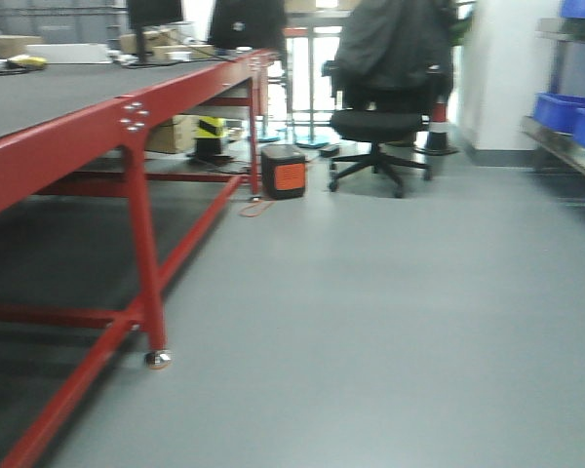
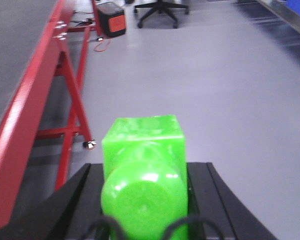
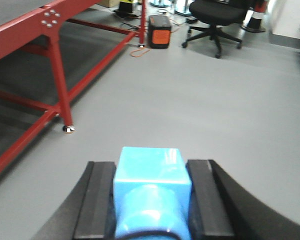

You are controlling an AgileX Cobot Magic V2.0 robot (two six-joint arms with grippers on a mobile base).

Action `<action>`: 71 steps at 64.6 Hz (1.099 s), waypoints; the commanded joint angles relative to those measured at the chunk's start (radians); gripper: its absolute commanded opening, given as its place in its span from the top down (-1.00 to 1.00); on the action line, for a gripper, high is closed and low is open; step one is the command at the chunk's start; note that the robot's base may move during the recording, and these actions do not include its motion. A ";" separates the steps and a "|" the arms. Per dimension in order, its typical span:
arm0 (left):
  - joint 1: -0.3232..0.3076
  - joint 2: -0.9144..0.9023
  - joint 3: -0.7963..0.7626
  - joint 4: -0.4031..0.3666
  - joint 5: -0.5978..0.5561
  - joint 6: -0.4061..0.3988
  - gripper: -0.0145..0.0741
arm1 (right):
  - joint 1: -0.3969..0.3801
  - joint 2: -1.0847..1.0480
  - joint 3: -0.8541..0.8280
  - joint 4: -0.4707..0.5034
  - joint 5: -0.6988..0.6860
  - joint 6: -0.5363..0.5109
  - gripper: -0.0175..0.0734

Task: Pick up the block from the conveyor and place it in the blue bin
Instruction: 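Turn the base away from the conveyor and drive across the floor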

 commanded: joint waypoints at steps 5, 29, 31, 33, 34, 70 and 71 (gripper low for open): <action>-0.004 -0.005 -0.010 -0.002 -0.019 -0.007 0.92 | 0.002 -0.005 -0.011 -0.004 -0.015 -0.005 0.95; -0.004 -0.005 -0.010 -0.002 -0.019 -0.007 0.92 | 0.002 -0.005 -0.011 -0.004 -0.015 -0.005 0.95; -0.004 -0.005 -0.010 -0.002 -0.019 -0.007 0.92 | 0.002 -0.005 -0.011 -0.004 -0.015 -0.005 0.95; -0.004 -0.005 -0.010 -0.002 -0.019 -0.007 0.92 | 0.002 -0.005 -0.011 -0.004 -0.015 -0.005 0.95; -0.004 -0.005 -0.010 -0.002 -0.019 -0.007 0.92 | 0.002 -0.005 -0.011 -0.004 -0.015 -0.005 0.95; -0.004 -0.005 -0.010 -0.002 -0.019 -0.007 0.92 | 0.002 -0.005 -0.011 -0.004 -0.015 -0.005 0.95; -0.004 -0.005 -0.010 -0.002 -0.019 -0.007 0.92 | 0.002 -0.005 -0.011 -0.004 -0.015 -0.005 0.95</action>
